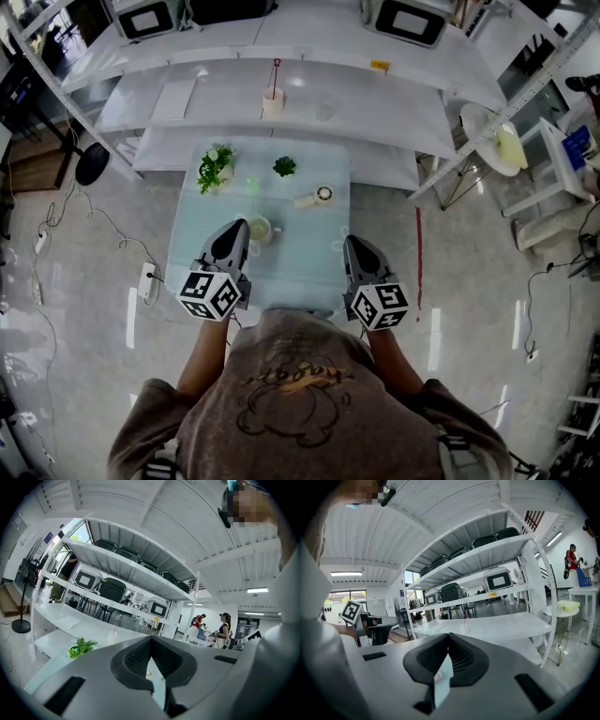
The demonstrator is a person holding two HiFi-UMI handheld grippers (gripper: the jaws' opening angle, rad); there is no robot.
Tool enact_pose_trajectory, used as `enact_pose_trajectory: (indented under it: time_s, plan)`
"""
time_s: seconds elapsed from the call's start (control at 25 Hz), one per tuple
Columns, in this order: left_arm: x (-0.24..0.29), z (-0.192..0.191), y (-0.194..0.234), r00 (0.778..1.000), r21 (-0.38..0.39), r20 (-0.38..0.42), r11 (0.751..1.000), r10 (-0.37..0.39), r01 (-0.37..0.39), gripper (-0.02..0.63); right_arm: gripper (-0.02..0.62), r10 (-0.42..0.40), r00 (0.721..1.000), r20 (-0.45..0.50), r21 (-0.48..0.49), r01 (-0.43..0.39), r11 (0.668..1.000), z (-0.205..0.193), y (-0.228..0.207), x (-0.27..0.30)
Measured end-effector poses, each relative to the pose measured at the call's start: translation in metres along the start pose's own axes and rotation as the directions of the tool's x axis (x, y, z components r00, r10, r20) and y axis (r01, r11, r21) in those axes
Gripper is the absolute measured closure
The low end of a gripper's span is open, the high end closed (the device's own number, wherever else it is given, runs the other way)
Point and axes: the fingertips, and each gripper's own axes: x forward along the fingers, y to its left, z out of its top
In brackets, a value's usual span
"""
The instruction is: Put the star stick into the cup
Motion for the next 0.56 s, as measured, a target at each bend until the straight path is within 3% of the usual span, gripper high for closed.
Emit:
enact_pose_trajectory:
  time_s: [0.56]
  plan:
    - [-0.0039, -0.0022, 0.0018, 1.000, -0.022, 0.006, 1.000, 0.019, -0.019, 0.584, 0.592, 0.025, 0.999, -0.019, -0.005, -0.025, 1.000, -0.0029, 0.0018, 0.0048]
